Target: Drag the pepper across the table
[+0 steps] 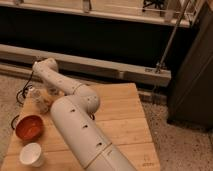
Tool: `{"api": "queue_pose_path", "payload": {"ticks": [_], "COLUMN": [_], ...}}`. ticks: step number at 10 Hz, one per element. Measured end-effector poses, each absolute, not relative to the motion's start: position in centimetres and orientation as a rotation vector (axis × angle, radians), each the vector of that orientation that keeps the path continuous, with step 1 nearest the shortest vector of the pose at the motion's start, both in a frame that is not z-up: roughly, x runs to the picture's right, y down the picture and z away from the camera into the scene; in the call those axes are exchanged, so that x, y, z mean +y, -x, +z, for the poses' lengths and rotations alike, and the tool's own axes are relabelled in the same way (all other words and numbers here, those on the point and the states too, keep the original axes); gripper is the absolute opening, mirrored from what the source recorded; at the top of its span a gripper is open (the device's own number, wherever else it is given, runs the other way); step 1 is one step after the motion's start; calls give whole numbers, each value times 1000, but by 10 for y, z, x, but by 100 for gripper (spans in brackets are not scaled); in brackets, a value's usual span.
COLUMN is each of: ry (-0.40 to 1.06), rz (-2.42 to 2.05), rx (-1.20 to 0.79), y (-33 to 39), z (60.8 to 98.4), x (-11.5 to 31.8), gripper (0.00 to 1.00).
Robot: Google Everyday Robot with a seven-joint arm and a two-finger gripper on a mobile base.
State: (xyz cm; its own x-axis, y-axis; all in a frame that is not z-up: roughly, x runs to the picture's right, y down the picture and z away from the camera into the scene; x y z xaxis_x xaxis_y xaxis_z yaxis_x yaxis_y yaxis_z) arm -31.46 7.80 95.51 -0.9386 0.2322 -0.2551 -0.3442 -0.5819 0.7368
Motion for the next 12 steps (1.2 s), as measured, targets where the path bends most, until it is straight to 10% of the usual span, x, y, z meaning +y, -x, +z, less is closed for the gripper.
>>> {"api": "queue_pose_path", "payload": {"ticks": [12], "ry": [211], "rz": [2470], "rx": [1292], "y": [266], "z": [933], "x": [120], "gripper": [0]}}
